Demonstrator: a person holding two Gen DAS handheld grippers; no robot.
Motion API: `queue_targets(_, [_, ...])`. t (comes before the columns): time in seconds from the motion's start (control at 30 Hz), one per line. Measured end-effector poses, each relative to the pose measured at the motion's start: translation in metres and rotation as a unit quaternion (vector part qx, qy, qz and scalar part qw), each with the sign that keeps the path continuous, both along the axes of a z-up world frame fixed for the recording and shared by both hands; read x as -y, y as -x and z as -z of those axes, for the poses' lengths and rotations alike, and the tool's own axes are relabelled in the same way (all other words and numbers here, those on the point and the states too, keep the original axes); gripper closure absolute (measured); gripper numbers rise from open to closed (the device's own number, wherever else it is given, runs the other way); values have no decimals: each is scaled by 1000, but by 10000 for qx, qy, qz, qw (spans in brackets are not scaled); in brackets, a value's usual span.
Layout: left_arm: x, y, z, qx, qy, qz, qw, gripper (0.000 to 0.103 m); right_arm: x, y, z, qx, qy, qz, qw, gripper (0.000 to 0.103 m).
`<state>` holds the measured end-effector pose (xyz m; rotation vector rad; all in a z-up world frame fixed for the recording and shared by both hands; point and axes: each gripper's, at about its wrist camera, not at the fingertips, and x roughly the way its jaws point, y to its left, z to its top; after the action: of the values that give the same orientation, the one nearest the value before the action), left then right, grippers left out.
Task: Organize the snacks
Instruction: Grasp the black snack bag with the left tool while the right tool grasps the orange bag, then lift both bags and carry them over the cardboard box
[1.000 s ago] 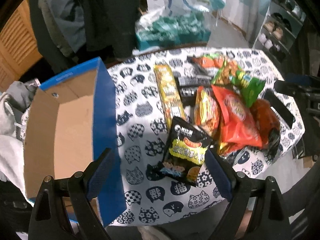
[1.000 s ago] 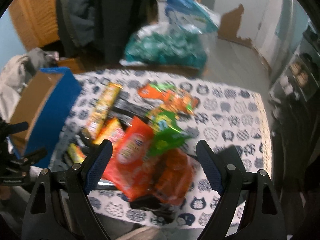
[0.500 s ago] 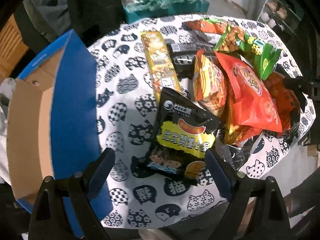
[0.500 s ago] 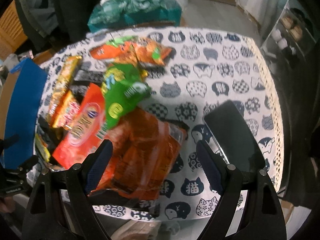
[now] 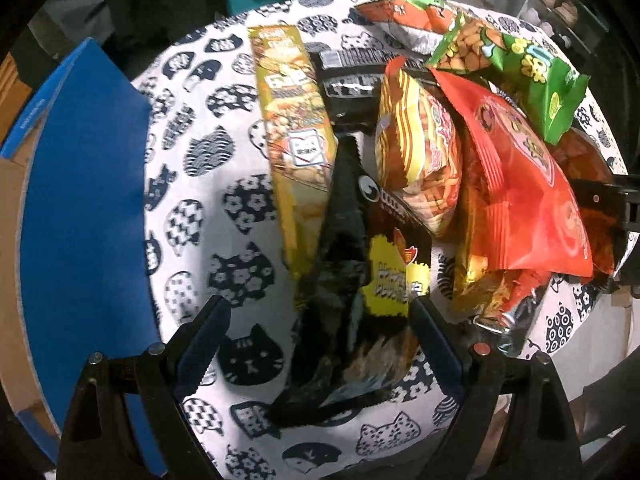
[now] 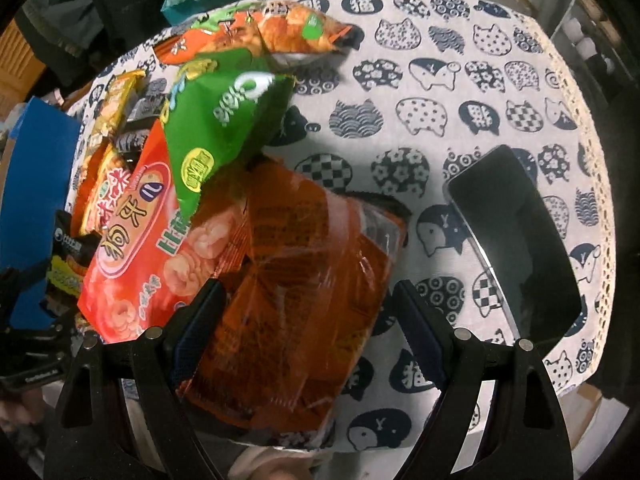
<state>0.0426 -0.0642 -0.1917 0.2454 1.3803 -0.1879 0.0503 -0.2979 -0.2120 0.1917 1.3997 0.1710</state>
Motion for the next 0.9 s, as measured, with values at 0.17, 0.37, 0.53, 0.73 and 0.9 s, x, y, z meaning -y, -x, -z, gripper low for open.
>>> queue_targets(0.17, [10,-1,13,-71,-55,167,9998,11,-3,0,4,0,-18,-18,10000,33])
queue_targets(0.37, [24,6,19,48,-177,520,9985,37,10,9,-5,92,25,29,10000,48])
queue_targets(0.53, [26,12,8,71,-65,541,9985,54,16,17,-20,306,248,61,9992,49])
queue_targets(0.73, [21,21,-14,167,-57,543,9984,69,31,26,-45,580,299,277,9975,49])
queue_targets(0.9, [6,32,-32,290,39,501,9983,77,32,30,-71,982,266,287,9944,49])
